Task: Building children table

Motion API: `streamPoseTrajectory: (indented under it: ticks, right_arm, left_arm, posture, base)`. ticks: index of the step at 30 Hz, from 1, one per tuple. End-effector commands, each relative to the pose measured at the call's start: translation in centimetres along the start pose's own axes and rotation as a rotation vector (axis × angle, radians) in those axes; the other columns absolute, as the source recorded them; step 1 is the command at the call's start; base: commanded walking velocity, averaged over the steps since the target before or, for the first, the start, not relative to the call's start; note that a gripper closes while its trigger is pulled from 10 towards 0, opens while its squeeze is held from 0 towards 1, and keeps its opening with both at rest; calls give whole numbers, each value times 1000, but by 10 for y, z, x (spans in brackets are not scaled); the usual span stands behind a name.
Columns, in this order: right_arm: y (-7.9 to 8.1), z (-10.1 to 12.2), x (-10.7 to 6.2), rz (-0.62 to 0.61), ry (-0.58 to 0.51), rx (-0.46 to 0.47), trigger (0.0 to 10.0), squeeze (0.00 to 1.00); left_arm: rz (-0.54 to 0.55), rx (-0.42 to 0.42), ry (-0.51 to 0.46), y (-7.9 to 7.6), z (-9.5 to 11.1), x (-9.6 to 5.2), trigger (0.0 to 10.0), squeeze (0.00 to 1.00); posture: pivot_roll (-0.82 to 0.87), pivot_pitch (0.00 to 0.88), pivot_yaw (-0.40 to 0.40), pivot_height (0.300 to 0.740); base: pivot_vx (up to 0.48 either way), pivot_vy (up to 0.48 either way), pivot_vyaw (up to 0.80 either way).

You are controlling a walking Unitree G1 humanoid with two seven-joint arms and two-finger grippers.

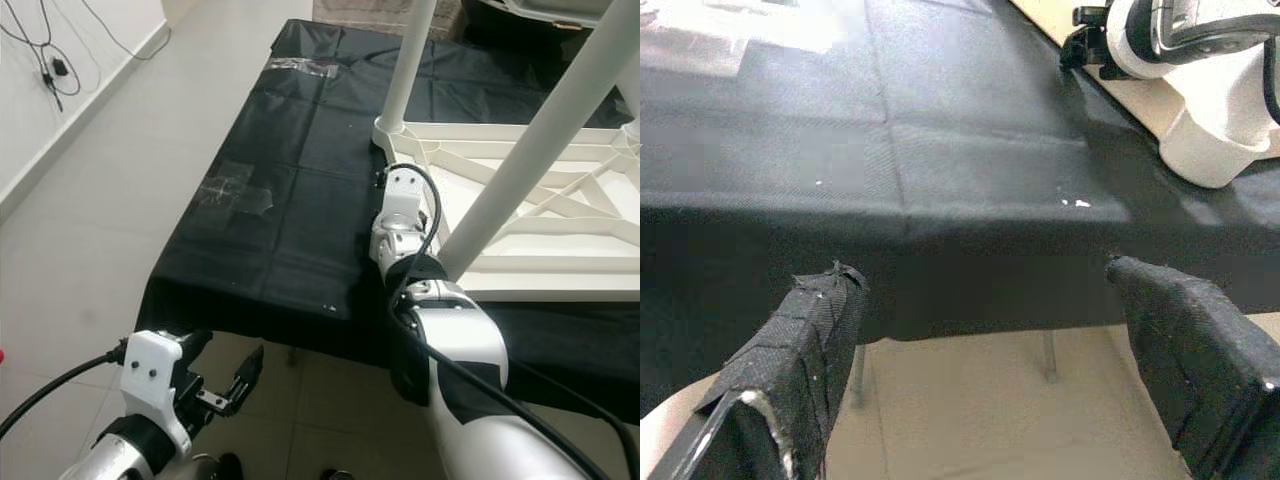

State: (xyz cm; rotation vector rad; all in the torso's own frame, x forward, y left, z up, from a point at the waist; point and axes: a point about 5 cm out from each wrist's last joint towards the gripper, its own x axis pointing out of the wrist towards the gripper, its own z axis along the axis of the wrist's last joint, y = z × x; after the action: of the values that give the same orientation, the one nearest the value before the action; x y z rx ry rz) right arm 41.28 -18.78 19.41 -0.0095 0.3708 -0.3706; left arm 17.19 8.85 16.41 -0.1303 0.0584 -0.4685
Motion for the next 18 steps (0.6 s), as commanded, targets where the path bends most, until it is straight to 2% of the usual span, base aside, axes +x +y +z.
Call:
streamPoseTrajectory:
  ticks: [1, 5, 9, 13, 18]
  right_arm:
    - [4, -21, 1, 46, 103, 15, 0, 0]
    - [8, -11, -1, 77, 79, -2, 0, 0]
    - [22, -7, -4, 235, 51, -59, 0, 0]
    - [32, -16, -7, 348, 83, -105, 0, 0]
    - [33, -30, -7, 426, 123, -193, 0, 0]
  left_arm:
    - [-2, -14, 23, -2, -2, -2, 10000, 0]
    - [3, -12, 27, -2, -1, -2, 10000, 0]
    - [7, -8, 31, 0, -1, 0, 10000, 0]
    - [5, -1, 29, 1, -1, 2, 10000, 0]
    - [5, 12, 28, 4, -1, 6, 10000, 0]
  posture:
    - [191, 285, -67, 740]
    - [186, 293, -69, 740]
    - [185, 286, -66, 740]
    - [182, 278, -65, 740]
    - [180, 265, -61, 740]
  base:
    - [0, 0, 0]
    - [0, 0, 0]
    - [0, 0, 0]
    - [0, 0, 0]
    - [0, 0, 0]
